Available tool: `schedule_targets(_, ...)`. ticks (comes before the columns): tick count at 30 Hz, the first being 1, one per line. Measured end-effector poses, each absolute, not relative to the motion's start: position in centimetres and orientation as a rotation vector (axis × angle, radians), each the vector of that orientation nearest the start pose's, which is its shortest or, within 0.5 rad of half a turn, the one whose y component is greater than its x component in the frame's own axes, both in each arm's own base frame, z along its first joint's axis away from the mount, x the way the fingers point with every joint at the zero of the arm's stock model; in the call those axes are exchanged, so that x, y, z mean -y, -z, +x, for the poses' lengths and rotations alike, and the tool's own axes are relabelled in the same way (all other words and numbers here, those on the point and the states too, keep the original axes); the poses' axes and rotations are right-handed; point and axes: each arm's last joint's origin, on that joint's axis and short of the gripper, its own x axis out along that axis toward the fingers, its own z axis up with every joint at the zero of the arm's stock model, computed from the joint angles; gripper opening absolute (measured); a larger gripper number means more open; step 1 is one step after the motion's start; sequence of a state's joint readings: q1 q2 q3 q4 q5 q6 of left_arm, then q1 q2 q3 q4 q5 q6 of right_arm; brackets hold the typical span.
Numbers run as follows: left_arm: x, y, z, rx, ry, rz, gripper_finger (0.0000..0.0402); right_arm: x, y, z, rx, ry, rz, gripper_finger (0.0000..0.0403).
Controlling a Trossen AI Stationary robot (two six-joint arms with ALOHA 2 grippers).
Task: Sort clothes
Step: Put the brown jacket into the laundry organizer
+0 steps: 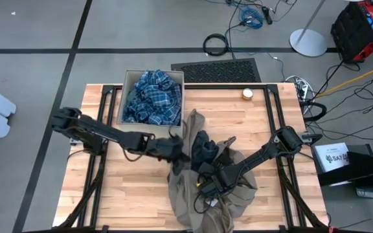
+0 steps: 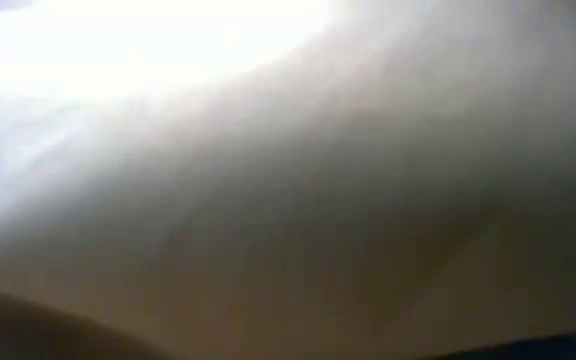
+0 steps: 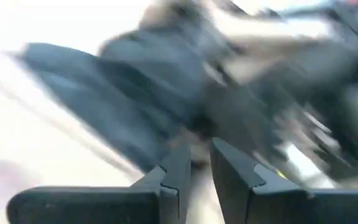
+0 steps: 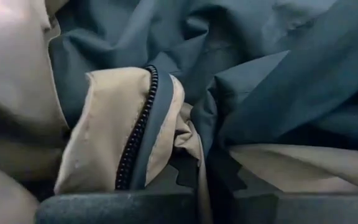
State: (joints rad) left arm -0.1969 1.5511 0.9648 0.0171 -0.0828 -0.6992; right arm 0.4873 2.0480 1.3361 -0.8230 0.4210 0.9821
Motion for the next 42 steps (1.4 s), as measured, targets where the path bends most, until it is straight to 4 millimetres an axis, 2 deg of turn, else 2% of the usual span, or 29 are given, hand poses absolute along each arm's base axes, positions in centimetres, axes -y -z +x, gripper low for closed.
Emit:
schedule_targets(4, 4.8, -22.8, 32.6, -0.535, -0.300, -0.603, 0.0070, -16.4, -12.9, 33.2, -1.220, 0.568, 0.150, 0.0000)
schedule_targets(12, 3.8, -22.8, 32.7, -0.496, -0.391, -0.529, 0.0070, -16.6, -12.9, 33.1, -1.232, 0.550, 0.151, 0.0000)
schedule_targets(15, 4.2, -22.2, 33.1, -0.516, -0.376, -0.503, 0.0070, -16.6, -12.9, 33.1, -1.235, 0.546, 0.149, 0.0000)
schedule_targets(20, 7.3, -22.1, 33.3, -0.560, -0.211, -0.413, 0.0070, -16.6, -12.9, 33.2, -1.234, 0.545, 0.149, 0.0000)
schedule_targets(23, 8.3, -22.0, 32.9, -0.586, -0.179, -0.369, 0.0070, -16.6, -12.9, 33.2, -1.236, 0.539, 0.143, 0.0000)
schedule_targets(27, 8.4, -21.9, 32.8, -0.589, -0.191, -0.312, 0.0070, -16.6, -12.9, 33.2, -1.237, 0.536, 0.138, 0.0000)
schedule_targets(37, 8.5, -21.9, 32.8, -0.588, -0.172, -0.309, 0.0071, -16.6, -12.9, 33.2, -1.239, 0.528, 0.128, 0.0002)
schedule_targets(42, 8.8, -21.9, 32.8, -0.608, -0.101, -0.286, 0.0096, -16.6, -12.9, 33.2, -1.240, 0.526, 0.125, 0.0002)
